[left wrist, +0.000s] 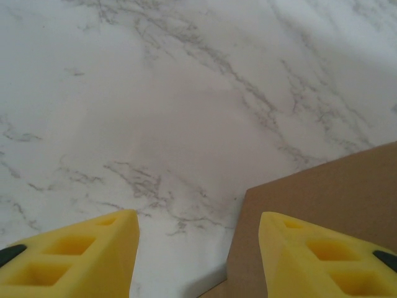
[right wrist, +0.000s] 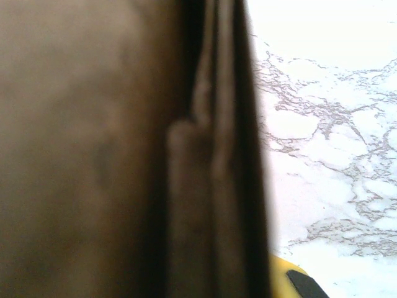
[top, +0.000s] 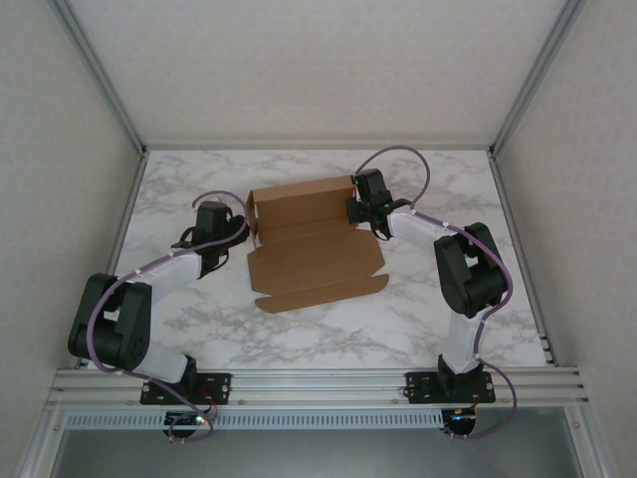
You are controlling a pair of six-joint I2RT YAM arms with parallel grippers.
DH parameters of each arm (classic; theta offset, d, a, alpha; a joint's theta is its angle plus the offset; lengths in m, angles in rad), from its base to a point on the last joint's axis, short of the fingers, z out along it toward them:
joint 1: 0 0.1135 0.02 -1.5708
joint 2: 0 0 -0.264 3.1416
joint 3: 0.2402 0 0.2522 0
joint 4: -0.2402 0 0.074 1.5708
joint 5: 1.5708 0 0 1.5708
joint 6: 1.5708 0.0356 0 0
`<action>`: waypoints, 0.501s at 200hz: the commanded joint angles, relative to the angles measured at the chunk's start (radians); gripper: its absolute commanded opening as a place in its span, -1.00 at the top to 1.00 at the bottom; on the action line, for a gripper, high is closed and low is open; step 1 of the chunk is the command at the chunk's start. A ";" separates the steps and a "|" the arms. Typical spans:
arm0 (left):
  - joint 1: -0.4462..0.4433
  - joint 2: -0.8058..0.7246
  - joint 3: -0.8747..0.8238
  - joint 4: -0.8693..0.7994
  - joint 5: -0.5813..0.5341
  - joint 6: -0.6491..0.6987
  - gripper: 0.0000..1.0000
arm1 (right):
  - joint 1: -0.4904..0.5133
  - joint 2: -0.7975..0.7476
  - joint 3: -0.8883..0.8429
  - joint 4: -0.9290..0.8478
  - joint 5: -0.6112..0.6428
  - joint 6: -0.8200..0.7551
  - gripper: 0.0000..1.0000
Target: Fold the paper box
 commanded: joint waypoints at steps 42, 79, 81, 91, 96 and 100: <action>-0.055 -0.035 0.046 -0.056 0.004 0.168 -0.07 | 0.014 0.050 -0.053 -0.115 -0.045 0.012 1.00; -0.086 -0.041 0.062 -0.069 0.021 0.214 -0.08 | 0.016 0.048 -0.056 -0.115 -0.045 0.009 1.00; -0.085 -0.042 0.062 -0.069 0.026 0.216 -0.08 | 0.015 0.048 -0.055 -0.115 -0.046 0.009 1.00; -0.087 -0.053 0.057 -0.060 0.047 0.234 -0.09 | 0.015 0.045 -0.056 -0.114 -0.044 0.007 1.00; -0.088 -0.057 0.054 -0.057 0.054 0.240 -0.09 | 0.015 0.044 -0.057 -0.114 -0.044 0.006 1.00; -0.088 -0.061 0.053 -0.054 0.057 0.245 -0.10 | 0.015 0.045 -0.058 -0.114 -0.044 0.005 1.00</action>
